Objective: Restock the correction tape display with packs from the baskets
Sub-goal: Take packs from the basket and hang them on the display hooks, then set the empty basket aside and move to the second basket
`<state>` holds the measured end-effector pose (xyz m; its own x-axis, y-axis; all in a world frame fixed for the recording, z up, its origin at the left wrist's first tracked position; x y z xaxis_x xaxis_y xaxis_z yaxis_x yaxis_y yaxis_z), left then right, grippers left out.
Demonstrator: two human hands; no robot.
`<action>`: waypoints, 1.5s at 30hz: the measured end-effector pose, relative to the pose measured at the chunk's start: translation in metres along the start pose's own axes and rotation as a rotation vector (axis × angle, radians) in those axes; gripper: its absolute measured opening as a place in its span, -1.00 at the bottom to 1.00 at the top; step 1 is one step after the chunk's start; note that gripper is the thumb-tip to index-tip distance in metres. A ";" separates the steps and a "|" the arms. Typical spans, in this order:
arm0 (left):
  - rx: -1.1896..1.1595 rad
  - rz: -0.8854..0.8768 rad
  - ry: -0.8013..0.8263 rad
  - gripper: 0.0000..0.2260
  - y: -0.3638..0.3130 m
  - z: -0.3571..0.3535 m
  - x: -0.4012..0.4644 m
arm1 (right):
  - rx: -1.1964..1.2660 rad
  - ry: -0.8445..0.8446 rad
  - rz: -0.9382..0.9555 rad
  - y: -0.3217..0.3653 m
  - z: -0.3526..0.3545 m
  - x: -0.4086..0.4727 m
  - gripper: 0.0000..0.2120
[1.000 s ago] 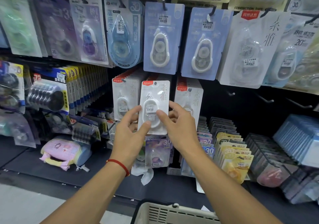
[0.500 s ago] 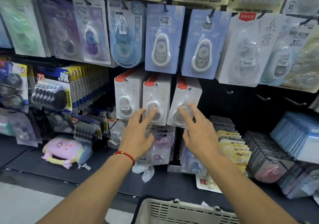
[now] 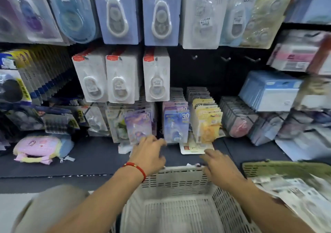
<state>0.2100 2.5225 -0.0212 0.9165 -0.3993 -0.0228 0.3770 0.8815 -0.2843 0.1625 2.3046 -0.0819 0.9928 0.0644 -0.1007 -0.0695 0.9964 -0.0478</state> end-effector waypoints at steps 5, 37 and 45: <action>0.012 0.051 0.242 -0.55 -0.012 -0.109 -0.019 | 0.101 0.178 -0.271 -0.056 -0.061 -0.053 -0.44; -0.203 0.045 0.288 -0.30 -0.106 -0.225 -0.100 | 0.373 -0.115 -0.569 -0.134 -0.151 -0.091 -0.24; -0.069 0.026 0.621 -0.52 -0.139 -0.271 -0.159 | 0.475 -0.058 -0.479 -0.136 -0.140 -0.075 -0.39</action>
<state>-0.0243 2.3952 -0.2374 0.6683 -0.4687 -0.5777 0.3274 0.8826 -0.3374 0.0842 2.1570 -0.2075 0.9078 -0.4010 -0.1226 0.4168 0.8307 0.3692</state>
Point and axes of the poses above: each hand's wrist, its own x-axis towards the middle knuckle, its own z-axis out of the back of the hand, y = z × x, the point moved 10 cm from there along x, towards the middle knuckle
